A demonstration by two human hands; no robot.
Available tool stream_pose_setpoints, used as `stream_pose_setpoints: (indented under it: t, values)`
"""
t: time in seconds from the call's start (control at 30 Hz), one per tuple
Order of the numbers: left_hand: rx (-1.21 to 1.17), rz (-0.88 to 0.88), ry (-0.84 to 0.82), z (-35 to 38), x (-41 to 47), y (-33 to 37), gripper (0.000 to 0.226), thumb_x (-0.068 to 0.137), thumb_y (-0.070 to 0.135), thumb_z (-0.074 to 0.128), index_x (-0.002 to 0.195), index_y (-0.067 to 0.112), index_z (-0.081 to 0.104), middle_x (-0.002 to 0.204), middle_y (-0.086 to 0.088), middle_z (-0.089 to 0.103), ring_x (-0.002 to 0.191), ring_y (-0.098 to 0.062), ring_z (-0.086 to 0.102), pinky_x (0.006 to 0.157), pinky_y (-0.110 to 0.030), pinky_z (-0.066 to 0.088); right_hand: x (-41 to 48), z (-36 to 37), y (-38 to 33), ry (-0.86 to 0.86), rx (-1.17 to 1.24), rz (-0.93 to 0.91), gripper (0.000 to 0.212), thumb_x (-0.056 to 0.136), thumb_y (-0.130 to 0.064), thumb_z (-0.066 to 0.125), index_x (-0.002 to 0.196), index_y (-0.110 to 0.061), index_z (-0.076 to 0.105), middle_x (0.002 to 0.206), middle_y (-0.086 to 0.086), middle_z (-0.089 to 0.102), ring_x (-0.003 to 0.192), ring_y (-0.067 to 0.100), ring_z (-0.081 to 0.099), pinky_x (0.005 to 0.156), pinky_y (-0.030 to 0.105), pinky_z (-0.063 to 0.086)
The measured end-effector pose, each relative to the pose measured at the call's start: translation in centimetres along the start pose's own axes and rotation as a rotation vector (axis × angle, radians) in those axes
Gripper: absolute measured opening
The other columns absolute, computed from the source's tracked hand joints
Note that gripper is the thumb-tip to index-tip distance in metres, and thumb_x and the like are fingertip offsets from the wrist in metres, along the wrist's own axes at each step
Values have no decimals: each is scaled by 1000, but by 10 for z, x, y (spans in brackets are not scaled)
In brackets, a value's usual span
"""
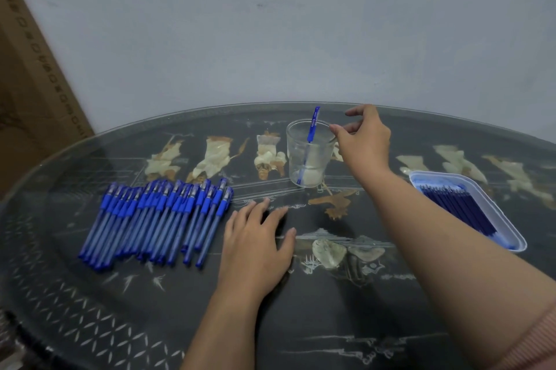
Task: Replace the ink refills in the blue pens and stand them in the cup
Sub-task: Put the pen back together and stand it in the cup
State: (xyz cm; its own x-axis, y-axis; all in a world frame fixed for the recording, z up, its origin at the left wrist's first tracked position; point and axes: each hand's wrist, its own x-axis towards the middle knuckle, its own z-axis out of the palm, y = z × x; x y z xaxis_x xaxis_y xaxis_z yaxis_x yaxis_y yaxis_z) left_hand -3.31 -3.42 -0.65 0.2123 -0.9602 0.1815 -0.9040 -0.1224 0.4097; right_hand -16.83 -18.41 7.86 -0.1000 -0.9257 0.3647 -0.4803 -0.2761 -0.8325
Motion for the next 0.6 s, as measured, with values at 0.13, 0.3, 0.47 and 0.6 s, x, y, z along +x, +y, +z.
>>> stream_pose_setpoints:
  t: [0.13, 0.3, 0.47, 0.6]
  values:
    - [-9, 4, 9, 0, -1, 1, 49, 98, 53, 37, 145, 39, 36, 157, 14, 23, 146, -9, 10, 121, -34, 3, -10, -6, -1, 7, 27, -1, 24, 91, -19, 67, 109, -20, 51, 75, -6, 57, 83, 18, 61, 81, 41, 54]
    - [-66, 0, 107, -6, -3, 3, 44, 98, 47, 43, 139, 33, 47, 149, 13, 37, 140, -7, 24, 119, -32, 10, -48, -12, 0, 60, 93, -29, 18, 91, -13, 61, 102, -23, 52, 82, -8, 57, 84, 17, 58, 75, 33, 50]
    - [-54, -64, 244, -26, -14, -15, 40, 97, 41, 46, 136, 31, 51, 143, 15, 45, 137, -6, 32, 120, -35, 9, -103, 4, 7, -125, 67, -14, 21, 87, -5, 62, 91, -25, 56, 85, -1, 60, 77, 13, 56, 68, 21, 42]
    - [7, -231, 358, -48, -21, -59, 39, 95, 36, 52, 132, 25, 57, 140, 7, 53, 136, -13, 40, 120, -45, 11, -124, 37, 7, -373, -92, -21, 13, 87, -12, 64, 90, -24, 63, 88, -1, 62, 77, 10, 55, 71, 21, 40]
